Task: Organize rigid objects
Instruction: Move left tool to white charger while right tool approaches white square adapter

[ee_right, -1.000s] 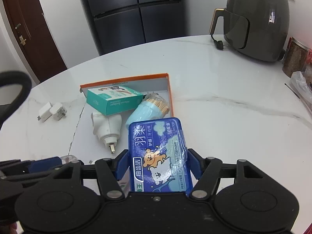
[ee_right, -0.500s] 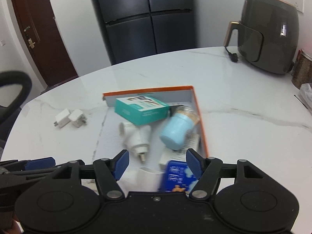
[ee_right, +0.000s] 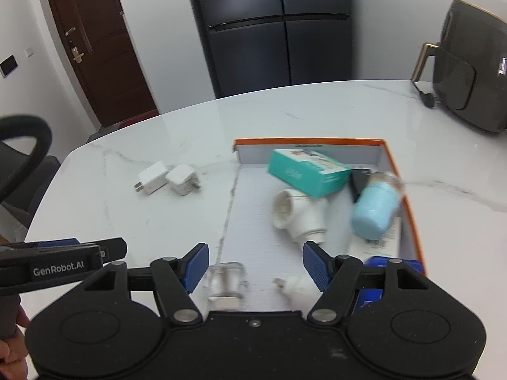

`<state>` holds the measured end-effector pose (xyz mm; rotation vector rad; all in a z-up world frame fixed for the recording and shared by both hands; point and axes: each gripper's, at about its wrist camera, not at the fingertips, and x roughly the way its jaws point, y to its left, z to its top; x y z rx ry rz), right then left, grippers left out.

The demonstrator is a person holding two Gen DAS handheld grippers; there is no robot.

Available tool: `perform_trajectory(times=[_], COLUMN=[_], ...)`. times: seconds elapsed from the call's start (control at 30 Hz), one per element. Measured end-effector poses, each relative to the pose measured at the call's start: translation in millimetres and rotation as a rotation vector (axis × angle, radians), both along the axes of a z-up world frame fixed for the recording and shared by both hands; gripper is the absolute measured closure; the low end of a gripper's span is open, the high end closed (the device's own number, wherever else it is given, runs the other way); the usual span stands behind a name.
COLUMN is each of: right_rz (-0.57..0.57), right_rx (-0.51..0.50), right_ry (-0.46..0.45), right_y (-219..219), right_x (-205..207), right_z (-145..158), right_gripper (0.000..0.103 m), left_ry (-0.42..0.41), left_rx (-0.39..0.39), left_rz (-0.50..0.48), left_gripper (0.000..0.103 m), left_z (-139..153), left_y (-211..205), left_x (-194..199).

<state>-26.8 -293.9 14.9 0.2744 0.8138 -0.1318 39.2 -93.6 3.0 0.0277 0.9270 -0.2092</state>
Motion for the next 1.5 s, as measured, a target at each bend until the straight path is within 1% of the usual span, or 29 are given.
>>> perform_trajectory(times=[0.3, 0.37, 0.47, 0.63, 0.7, 0.83, 0.97, 1.03, 1.1, 1.13, 1.17, 1.2, 1.23, 1.27, 1.3, 1.33, 1.4, 1.5], right_rz=[0.027, 0.029, 0.033, 0.012, 0.002, -0.017, -0.030, -0.038, -0.038, -0.035, -0.032, -0.030, -0.025, -0.020, -0.017, -0.014, -0.001, 0.053], right_rx=[0.000, 0.002, 0.004, 0.013, 0.020, 0.028, 0.036, 0.035, 0.043, 0.047, 0.049, 0.047, 0.044, 0.043, 0.043, 0.044, 0.051, 0.046], right_ry=[0.003, 0.005, 0.007, 0.024, 0.033, 0.048, 0.038, 0.033, 0.028, 0.026, 0.026, 0.028, 0.029, 0.030, 0.031, 0.031, 0.024, 0.014], right_y=[31, 35, 39, 39, 38, 34, 27, 25, 24, 23, 23, 24, 24, 25, 26, 27, 30, 37], right_x=[18, 21, 24, 24, 22, 19, 17, 19, 22, 23, 25, 27, 30, 34, 37, 41, 53, 74], right_z=[-2, -3, -6, -15, -20, -28, -32, -33, -36, -37, -38, -39, -40, -41, -42, -42, -43, -43], right_gripper=[0.024, 0.024, 0.024, 0.024, 0.024, 0.024, 0.024, 0.024, 0.024, 0.024, 0.024, 0.024, 0.024, 0.024, 0.024, 0.024, 0.024, 0.024], left_ry=[-0.002, -0.005, -0.009, -0.021, -0.043, -0.071, -0.102, -0.096, -0.102, -0.100, -0.094, -0.089, -0.083, -0.089, -0.091, -0.086, -0.074, -0.067], left_rx=[0.006, 0.010, 0.015, 0.031, 0.034, 0.065, 0.097, 0.091, 0.086, 0.081, 0.073, 0.065, 0.062, 0.062, 0.055, 0.041, 0.006, 0.002], left_rz=[-0.011, -0.021, -0.053, -0.131, -0.182, -0.283, -0.352, -0.377, -0.392, -0.401, -0.407, -0.415, -0.423, -0.425, -0.424, -0.419, -0.401, -0.357], left_gripper=[0.031, 0.027, 0.024, 0.024, 0.023, 0.020, 0.019, 0.020, 0.022, 0.025, 0.033, 0.038, 0.045, 0.052, 0.055, 0.061, 0.062, 0.062], left_z=[-4, -7, -18, -38, -44, -60, -75, -82, -87, -89, -91, -92, -93, -93, -93, -92, -90, -90], left_y=[26, 30, 37, 42, 38, 27, 17, 16, 16, 16, 16, 16, 16, 16, 16, 16, 23, 35], left_x=[14, 20, 37, 80, 97, 128, 153, 164, 170, 172, 174, 176, 177, 177, 177, 178, 176, 171])
